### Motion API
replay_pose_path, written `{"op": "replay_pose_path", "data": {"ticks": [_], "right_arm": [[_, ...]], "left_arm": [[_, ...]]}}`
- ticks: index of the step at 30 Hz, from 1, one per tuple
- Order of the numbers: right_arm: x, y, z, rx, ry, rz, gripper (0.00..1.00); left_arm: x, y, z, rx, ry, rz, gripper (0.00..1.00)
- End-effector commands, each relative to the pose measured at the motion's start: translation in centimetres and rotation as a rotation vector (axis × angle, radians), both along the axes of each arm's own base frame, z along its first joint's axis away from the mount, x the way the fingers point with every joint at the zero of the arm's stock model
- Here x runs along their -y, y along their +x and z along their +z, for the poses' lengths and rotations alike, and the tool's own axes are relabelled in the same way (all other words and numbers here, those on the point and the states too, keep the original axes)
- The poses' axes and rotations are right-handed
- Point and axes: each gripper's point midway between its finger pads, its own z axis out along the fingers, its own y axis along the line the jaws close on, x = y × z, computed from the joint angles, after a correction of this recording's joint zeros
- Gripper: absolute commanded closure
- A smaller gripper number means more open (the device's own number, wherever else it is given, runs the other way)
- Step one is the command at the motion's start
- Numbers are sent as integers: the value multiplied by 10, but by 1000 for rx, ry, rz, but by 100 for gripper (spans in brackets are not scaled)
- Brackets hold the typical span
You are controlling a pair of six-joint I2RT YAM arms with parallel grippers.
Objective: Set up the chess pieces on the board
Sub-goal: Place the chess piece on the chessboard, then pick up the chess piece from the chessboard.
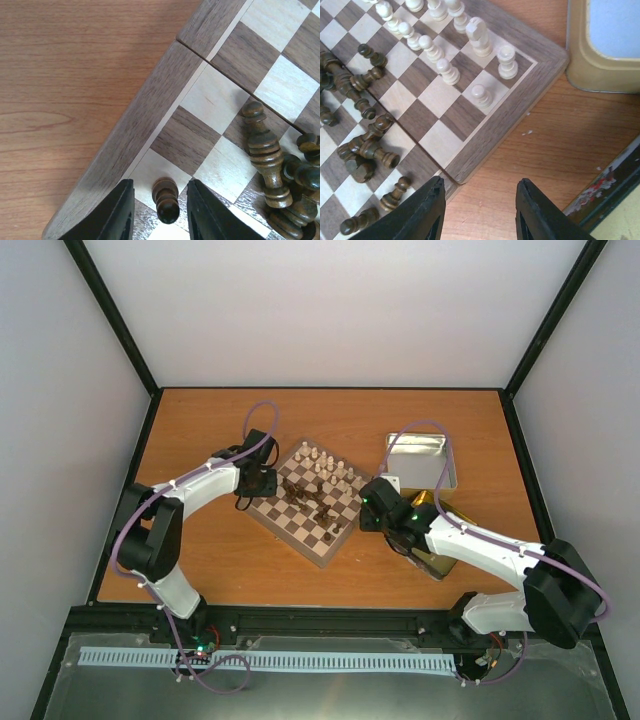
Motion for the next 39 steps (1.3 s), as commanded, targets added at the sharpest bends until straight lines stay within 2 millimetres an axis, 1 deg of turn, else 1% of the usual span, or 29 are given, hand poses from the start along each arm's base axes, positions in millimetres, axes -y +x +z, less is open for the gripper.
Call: {"op": "replay_pose_path", "data": {"ticks": [1,3,4,7,8,9,10,11,14,17,22,27,30,39], "right_arm": [[-14,3,5,-11,53,31,60],[-21,2,4,-33,65,57,59],[-25,1,3,-47,68,71,59],[-40,-1,-2,-102,82,120,59],[-45,-3,-6,-125,75,135,59],[-53,-2,-5,-133,75,152,59],[-57,-4,-10,-151,59,164,59],[-64,-4,-11,-159,50,176,59],[-75,-8,-21,-201,13,185,60],[-80,-9,-28,-219,-11,164,61],[-79,-13,-35,-242,-59,143,61],[-86,-20,-43,-270,-92,167,61],[-87,-20,-45,-274,-107,162,61],[-77,-21,-54,-290,-148,113,62]], "left_arm": [[0,11,13,41,6,-9,68],[1,12,20,53,-4,-4,67],[2,12,28,72,-18,-5,66],[7,12,56,138,-79,-11,65],[11,11,66,166,-112,-17,63],[16,9,77,194,-156,-34,62],[20,6,85,219,-194,-48,61],[24,4,95,250,-232,-59,60],[28,-5,112,317,-308,-69,58],[28,-12,121,355,-350,-70,56],[27,-19,121,356,-356,-84,56],[26,-19,124,371,-348,-97,56],[26,-19,123,377,-346,-102,55],[25,-21,119,373,-333,-106,55]]}}
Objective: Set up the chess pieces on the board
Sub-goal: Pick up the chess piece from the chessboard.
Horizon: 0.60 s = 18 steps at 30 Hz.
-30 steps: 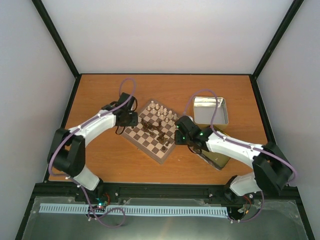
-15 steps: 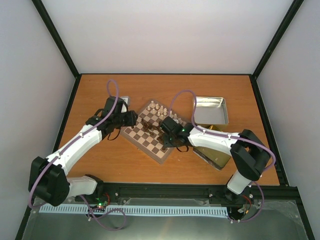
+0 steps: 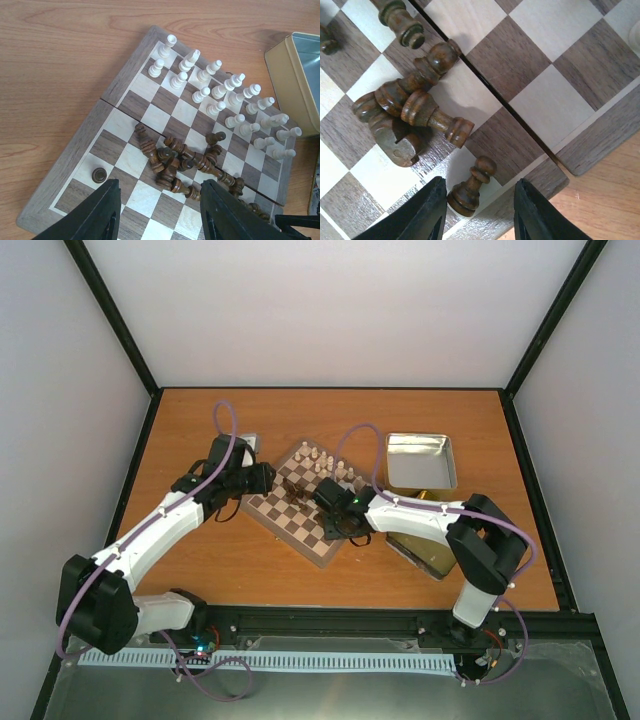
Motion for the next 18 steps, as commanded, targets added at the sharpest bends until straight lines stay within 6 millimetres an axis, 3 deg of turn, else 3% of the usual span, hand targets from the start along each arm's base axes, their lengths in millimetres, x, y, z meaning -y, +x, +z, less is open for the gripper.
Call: {"op": "replay_pose_path", "data": {"ticks": [1,12,18], "right_arm": [[4,2,0,13,-30,-34,62],[3,1,-4,6,-24,-39,77],[7,3,-5,25,-36,-39,80]], "left_arm": [[0,4,13,53,-5,-11,55],[-2,4,18,64,-6,-2,55],[-2,3,21,68,-23,10,54]]}}
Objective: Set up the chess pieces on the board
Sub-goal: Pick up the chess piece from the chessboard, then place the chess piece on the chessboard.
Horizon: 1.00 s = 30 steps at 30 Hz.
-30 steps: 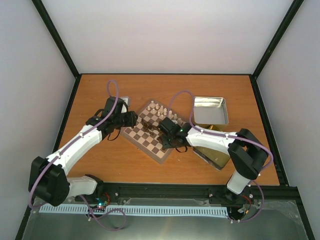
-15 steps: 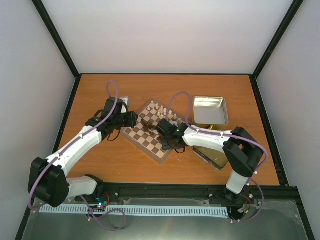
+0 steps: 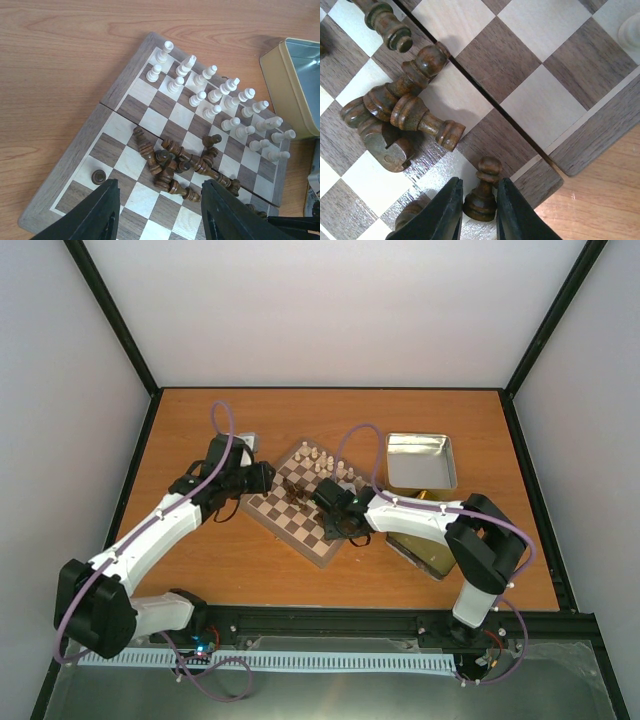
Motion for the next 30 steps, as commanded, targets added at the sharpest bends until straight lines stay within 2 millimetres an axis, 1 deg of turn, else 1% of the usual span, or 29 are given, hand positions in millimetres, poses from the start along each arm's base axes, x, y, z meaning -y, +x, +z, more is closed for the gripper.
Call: {"op": "replay_pose_path", "data": {"ticks": [1,5,7,12,15,17,19,21,23,26,30], "right_arm": [[3,2,-4,24,-27,-6,80],[4,5,-5,44,-35,11,82],[2,9,3,80,-18,26,82],[-3,23,41,237,50,77,81],[-12,29,68,344,117,156,81],[-23,27,85,403,177,244,81],[-35,23,104,465,262,331,80],[-46,16,116,508,324,420,80],[-56,10,130,555,381,510,80],[-65,6,146,606,436,589,80],[-76,1,160,663,472,679,80]], "left_arm": [[-2,3,15,51,-19,12,54],[-1,3,17,49,-35,19,51],[-1,1,18,47,-48,22,50],[7,-6,21,29,-126,12,45],[18,-13,28,16,-203,-30,42],[29,-19,35,5,-260,-78,40],[45,-28,47,-3,-337,-165,36],[61,-39,59,-15,-414,-269,32],[72,-49,66,-39,-471,-350,29],[83,-63,70,-83,-532,-437,29],[89,-74,64,-145,-567,-493,30]]}}
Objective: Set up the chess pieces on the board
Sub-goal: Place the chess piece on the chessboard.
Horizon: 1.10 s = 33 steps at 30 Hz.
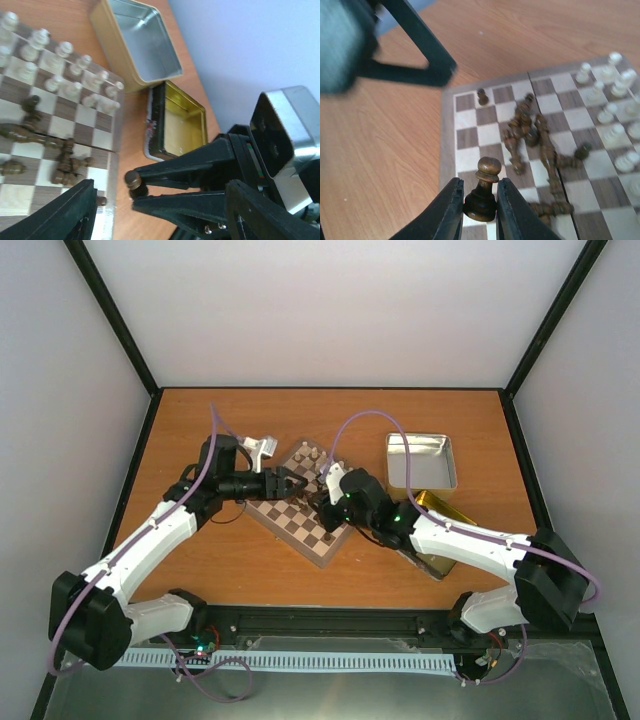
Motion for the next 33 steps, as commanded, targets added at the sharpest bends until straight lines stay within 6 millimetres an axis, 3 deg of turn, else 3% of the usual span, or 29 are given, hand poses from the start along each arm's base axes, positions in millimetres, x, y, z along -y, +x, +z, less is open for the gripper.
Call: {"op": "replay_pose_path", "data": {"ticks": [1,16,25,27,29,31,33], "right_arm": [[-22,-5,35,155,85,154,80],[-27,-6,45,249,92,211,81],[-26,-2,43,238,90,185,80],[-25,0,45,234,91,172,74],[-22,1,50,219,93,143,62],[-15,1,50,190,90,110,43],[-6,0,48,157,84,76,35]], "left_arm": [[15,-17,10,-45,-96,-130,31],[9,-12,-7,-88,-48,-76,64],[10,-10,-11,-90,-41,-77,96],[9,-9,-12,-81,-38,-74,99],[6,-5,-13,-54,-18,-53,99],[-5,7,-22,-15,54,29,99],[-24,20,-35,22,158,140,99]]}}
